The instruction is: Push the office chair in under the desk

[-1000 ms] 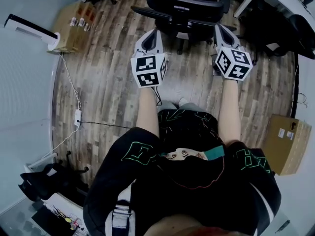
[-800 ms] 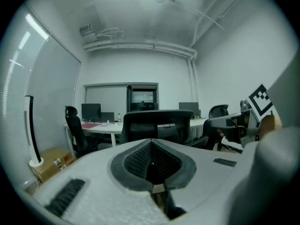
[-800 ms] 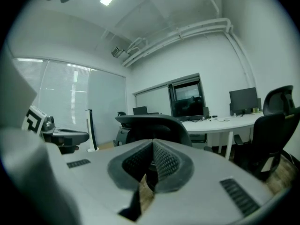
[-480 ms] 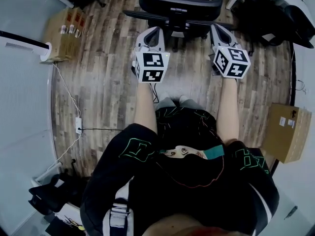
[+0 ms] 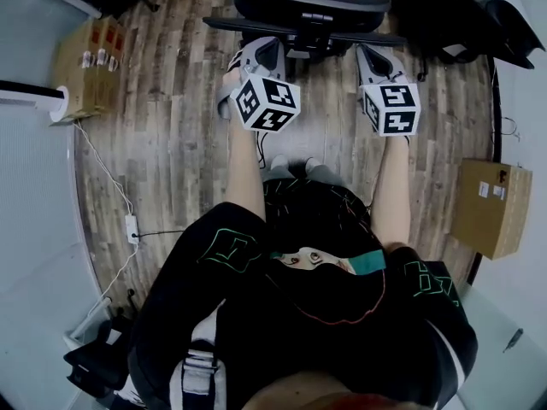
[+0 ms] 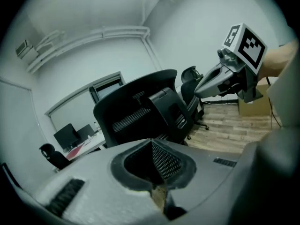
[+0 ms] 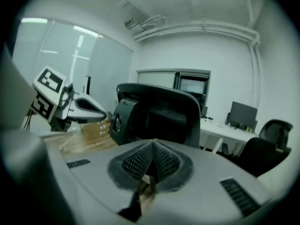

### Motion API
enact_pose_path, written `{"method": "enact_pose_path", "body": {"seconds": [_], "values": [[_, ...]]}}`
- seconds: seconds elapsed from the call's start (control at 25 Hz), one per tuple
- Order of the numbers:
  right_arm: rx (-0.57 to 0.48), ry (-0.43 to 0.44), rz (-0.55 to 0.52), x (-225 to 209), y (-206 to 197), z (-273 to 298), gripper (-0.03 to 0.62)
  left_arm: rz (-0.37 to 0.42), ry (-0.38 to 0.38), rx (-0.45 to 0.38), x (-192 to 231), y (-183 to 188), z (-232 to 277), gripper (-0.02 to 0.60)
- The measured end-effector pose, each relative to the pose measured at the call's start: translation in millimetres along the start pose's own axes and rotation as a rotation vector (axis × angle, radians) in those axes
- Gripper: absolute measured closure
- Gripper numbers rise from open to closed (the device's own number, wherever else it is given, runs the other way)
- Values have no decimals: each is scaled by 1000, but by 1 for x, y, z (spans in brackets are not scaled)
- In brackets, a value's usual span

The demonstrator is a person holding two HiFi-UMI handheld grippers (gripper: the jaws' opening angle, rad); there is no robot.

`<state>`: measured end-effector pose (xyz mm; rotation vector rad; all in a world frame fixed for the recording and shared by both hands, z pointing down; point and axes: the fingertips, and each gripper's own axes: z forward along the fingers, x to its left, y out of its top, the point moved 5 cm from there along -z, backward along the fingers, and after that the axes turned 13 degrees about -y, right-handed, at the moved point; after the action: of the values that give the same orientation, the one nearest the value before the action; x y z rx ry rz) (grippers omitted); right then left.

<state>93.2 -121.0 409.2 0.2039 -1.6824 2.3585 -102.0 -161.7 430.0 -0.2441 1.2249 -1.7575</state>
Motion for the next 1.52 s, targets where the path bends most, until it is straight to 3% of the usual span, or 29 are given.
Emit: {"method": "enact_pose_path", "body": {"seconds": [0.12,0.24,0.36,0.44,0.56,0.68,0.92,1.16,1.32,1.52], "values": [[14,18,-125,11,4,4,572,113,-48,34,2,3,9,572],[51,47,-210,16,8,13,552,245,-128,93,2,7,19,528],[112,73,-317,19,5,23,536,282,-189,111,3,7,26,514],[163,92,-464,21,0,29,513,329,-214,139,5,4,30,497],[208,104,-722,26,-3,37,510,459,-259,227,7,-6,39,482],[210,126,-800,33,-2,46,480,573,-253,292,16,-13,44,474],[245,148,-983,37,-13,65,465,666,-281,329,25,-17,60,466],[265,180,-1072,42,-26,83,459,720,-346,328,22,-27,82,442],[242,201,-1037,40,-24,87,461,715,-374,304,25,-29,87,443],[223,161,-1017,40,-24,95,454,712,-357,298,31,-30,92,443]]}}
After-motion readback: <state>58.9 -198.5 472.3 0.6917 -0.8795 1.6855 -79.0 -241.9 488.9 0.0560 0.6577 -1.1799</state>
